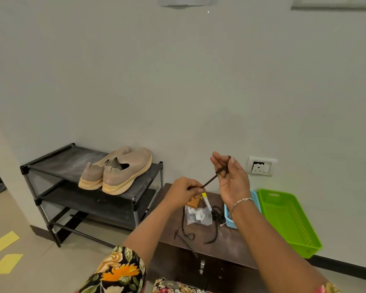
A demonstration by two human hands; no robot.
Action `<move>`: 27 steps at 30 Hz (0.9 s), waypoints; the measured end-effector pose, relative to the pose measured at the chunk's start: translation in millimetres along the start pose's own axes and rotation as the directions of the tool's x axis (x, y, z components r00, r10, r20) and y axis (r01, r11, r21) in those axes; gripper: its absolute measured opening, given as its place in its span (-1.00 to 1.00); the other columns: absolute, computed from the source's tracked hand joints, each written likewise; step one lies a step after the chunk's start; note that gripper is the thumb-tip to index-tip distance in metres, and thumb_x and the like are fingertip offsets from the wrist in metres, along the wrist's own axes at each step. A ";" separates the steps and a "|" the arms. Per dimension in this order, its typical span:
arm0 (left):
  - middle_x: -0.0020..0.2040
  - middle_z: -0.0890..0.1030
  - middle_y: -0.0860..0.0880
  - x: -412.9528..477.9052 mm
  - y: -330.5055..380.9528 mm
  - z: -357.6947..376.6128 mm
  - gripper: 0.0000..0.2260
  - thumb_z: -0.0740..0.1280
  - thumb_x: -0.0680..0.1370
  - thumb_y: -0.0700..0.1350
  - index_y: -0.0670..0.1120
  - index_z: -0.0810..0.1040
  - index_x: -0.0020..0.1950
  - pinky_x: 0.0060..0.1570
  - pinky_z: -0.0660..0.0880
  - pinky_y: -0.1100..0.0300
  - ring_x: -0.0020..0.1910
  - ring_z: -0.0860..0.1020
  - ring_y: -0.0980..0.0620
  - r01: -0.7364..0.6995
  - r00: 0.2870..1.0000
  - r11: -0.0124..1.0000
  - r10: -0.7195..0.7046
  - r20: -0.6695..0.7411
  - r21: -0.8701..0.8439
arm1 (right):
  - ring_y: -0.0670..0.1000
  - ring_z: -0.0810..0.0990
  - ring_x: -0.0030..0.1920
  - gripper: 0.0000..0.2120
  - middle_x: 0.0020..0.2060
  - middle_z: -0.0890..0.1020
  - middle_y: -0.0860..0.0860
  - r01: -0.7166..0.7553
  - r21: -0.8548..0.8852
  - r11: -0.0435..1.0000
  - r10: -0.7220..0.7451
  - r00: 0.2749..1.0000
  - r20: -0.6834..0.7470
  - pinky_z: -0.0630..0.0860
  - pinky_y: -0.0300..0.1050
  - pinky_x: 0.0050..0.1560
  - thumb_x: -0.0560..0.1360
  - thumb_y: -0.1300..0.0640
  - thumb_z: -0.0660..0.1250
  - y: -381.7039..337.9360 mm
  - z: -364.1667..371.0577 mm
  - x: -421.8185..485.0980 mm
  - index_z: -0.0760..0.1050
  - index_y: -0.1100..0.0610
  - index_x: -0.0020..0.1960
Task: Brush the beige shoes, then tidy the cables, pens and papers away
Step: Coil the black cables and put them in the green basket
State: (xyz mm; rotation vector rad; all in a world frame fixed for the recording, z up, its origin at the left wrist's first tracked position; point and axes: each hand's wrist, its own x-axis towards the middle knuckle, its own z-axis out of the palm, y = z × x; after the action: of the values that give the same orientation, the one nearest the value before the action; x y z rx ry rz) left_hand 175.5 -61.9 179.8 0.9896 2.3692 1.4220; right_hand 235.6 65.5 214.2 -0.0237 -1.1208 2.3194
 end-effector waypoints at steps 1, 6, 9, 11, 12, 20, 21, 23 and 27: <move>-0.40 0.50 0.09 -0.1 2.8 -0.2 -0.86 0.30 0.54 -0.24 -0.23 0.62 0.02 -0.38 0.35 0.49 -0.48 0.45 0.34 -0.024 1.000 0.999 0.023 0.012 0.029 | -0.05 0.66 -0.12 -0.75 -0.16 0.68 0.04 0.080 -0.224 0.971 -0.075 0.997 0.031 0.55 -0.34 -0.06 0.60 0.19 0.10 2.3 -3.5 -0.1 0.53 0.22 -0.10; -0.25 0.59 -0.11 5.0 22.5 -10.6 -0.88 0.34 0.51 -0.21 -0.24 0.63 -0.07 -0.26 0.36 0.35 -0.31 0.48 0.14 -0.175 0.982 0.966 0.186 -0.038 0.191 | -0.03 0.57 -0.30 -0.74 -0.35 0.63 0.06 0.266 -0.956 0.124 0.070 0.959 0.276 0.43 -0.16 -0.19 0.59 0.18 0.15 10.3 -21.9 -4.9 0.53 0.21 -0.17; -0.17 0.61 -0.16 7.4 24.9 -16.6 -0.87 0.34 0.50 -0.20 -0.25 0.63 -0.09 -0.25 0.32 0.35 -0.23 0.46 0.06 -0.214 0.972 0.941 0.233 -0.042 0.263 | -0.19 0.40 -0.59 -0.65 -0.64 0.44 -0.10 0.087 -0.938 0.335 0.242 0.954 0.175 0.35 -0.23 -0.36 0.62 0.12 0.08 9.7 -17.5 -12.0 0.47 0.13 -0.29; -0.19 0.61 -0.16 6.0 25.2 -16.9 -0.89 0.35 0.50 -0.21 -0.25 0.62 -0.12 -0.24 0.36 0.33 -0.25 0.48 0.06 -0.210 0.970 0.957 0.230 -0.082 0.202 | -0.15 0.28 -0.65 -0.59 -0.69 0.33 -0.11 -0.111 -0.852 0.512 0.363 0.926 0.098 0.34 -0.21 -0.41 0.62 0.05 0.06 4.4 -12.8 -14.3 0.46 0.16 -0.32; -0.24 0.61 -0.12 5.2 25.5 -16.8 -0.89 0.35 0.50 -0.21 -0.25 0.61 -0.14 -0.25 0.37 0.34 -0.28 0.49 0.10 -0.197 0.970 0.969 0.215 -0.113 0.151 | -0.13 0.23 -0.66 -0.58 -0.68 0.29 -0.09 -0.227 -0.775 0.589 0.450 0.889 0.081 0.35 -0.19 -0.43 0.62 0.02 0.06 0.0 -10.5 -14.9 0.45 0.18 -0.31; -0.42 0.50 0.04 -1.7 18.4 -2.0 -0.87 0.29 0.53 -0.25 -0.15 0.62 -0.14 -0.34 0.38 0.32 -0.41 0.44 0.13 -0.104 0.982 0.994 0.100 -0.161 -0.016 | -0.06 0.48 -0.56 -0.66 -0.55 0.47 0.01 -0.398 0.250 0.883 0.374 0.917 0.140 0.62 -0.17 -0.30 0.55 0.08 0.10 -13.4 16.1 -17.1 0.45 0.17 -0.32; -0.43 0.50 0.07 -3.7 19.4 1.1 -0.87 0.29 0.53 -0.25 -0.16 0.63 -0.14 -0.32 0.39 0.27 -0.43 0.44 0.15 -0.095 0.986 0.995 0.092 -0.142 -0.012 | -0.05 0.55 -0.50 -0.72 -0.51 0.54 0.03 -0.320 0.300 0.899 0.307 0.947 0.089 0.64 -0.15 -0.25 0.51 0.07 0.15 -11.3 18.4 -16.7 0.46 0.18 -0.30; -0.44 0.49 0.09 -7.3 21.9 5.5 -0.88 0.31 0.52 -0.24 -0.22 0.65 -0.11 -0.32 0.37 0.30 -0.47 0.42 0.23 -0.087 0.991 0.996 0.090 -0.097 0.033 | -0.03 0.65 -0.36 -0.81 -0.42 0.63 0.05 -0.157 0.275 0.949 0.161 0.987 0.008 0.63 -0.19 -0.18 0.43 0.07 0.20 -6.2 17.9 -15.3 0.44 0.19 -0.22; -0.23 0.63 -0.17 -13.7 24.6 6.2 -0.86 0.33 0.52 -0.21 -0.25 0.65 -0.05 -0.30 0.31 0.41 -0.39 0.43 0.18 -0.129 0.991 0.982 0.134 -0.026 0.141 | -0.04 0.66 -0.22 -0.74 -0.29 0.67 0.04 0.132 -0.521 0.843 -0.113 0.991 0.069 0.56 -0.27 -0.13 0.60 0.20 0.12 3.4 1.3 -16.7 0.50 0.16 -0.20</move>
State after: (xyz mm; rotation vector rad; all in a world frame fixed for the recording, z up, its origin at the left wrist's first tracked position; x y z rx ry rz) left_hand 199.6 -58.6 195.2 1.1861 2.4989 1.3430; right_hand 247.7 54.7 209.0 -0.1118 -1.6934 1.8418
